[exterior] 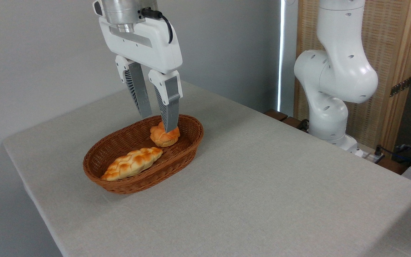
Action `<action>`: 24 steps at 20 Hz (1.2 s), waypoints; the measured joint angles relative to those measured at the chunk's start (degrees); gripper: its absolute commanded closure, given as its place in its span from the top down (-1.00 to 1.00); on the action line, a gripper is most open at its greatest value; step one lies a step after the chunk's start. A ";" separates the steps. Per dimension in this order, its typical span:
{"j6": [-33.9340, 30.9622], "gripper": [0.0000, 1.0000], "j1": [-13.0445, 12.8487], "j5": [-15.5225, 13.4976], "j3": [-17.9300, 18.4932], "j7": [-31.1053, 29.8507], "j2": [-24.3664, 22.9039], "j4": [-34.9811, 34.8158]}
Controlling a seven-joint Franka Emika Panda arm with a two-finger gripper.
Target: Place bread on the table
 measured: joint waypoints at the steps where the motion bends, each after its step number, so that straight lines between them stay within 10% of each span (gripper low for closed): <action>1: 0.00 1.00 0.00 -0.28 0.00 0.00 -0.45 -0.57; 24: 3.12 1.00 0.84 -1.04 0.17 0.00 -2.90 -3.78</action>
